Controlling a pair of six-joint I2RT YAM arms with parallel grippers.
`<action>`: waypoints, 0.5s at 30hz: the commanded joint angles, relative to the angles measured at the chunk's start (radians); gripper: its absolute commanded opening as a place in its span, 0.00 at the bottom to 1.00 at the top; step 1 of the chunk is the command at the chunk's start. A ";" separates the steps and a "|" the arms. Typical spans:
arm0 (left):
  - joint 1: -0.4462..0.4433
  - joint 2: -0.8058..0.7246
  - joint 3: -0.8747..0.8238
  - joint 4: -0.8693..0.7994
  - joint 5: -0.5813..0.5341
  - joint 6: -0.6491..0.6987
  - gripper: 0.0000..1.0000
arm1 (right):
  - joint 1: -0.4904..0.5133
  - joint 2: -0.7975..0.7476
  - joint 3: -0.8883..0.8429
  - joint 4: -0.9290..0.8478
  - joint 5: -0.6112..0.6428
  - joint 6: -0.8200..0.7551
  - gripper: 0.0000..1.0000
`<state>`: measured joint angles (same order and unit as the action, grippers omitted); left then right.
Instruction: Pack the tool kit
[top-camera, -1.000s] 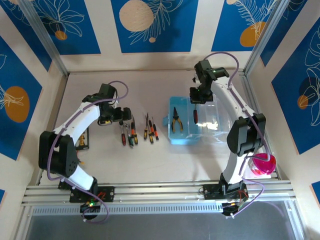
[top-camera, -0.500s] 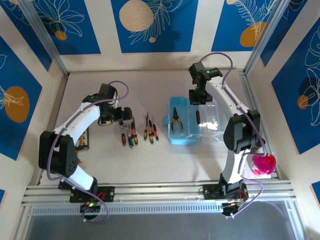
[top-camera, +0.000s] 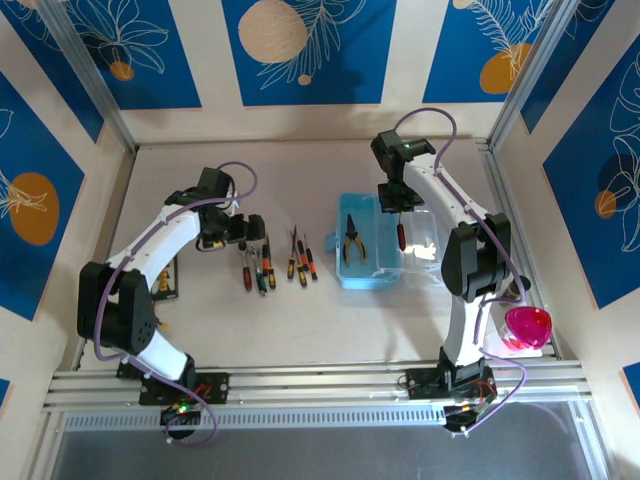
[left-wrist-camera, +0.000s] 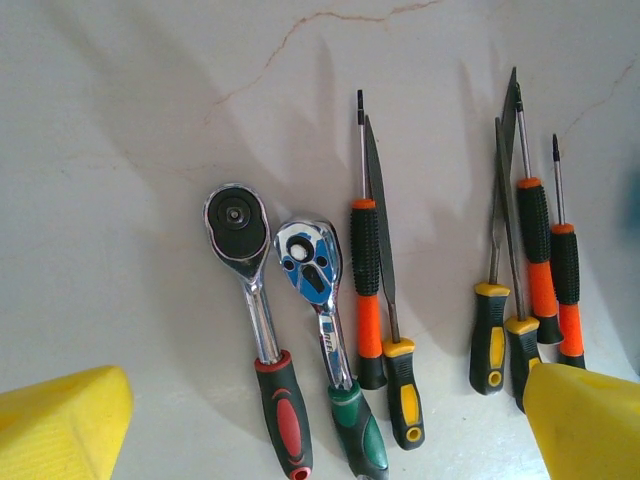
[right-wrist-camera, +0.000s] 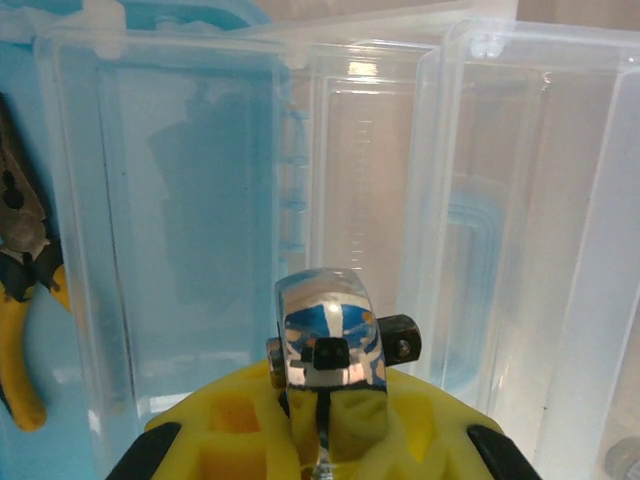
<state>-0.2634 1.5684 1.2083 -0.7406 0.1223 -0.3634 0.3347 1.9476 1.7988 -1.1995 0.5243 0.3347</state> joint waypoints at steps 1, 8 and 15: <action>0.009 0.014 0.003 0.005 0.018 0.017 1.00 | 0.009 0.026 0.012 -0.026 0.049 0.016 0.00; 0.009 0.018 0.011 0.000 0.021 0.020 1.00 | 0.008 0.041 0.014 -0.010 0.035 0.013 0.00; 0.009 0.001 -0.001 -0.003 0.014 0.020 1.00 | 0.004 0.050 0.019 -0.015 0.065 0.023 0.00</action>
<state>-0.2634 1.5799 1.2087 -0.7403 0.1234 -0.3592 0.3393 1.9884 1.7988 -1.1980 0.5549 0.3351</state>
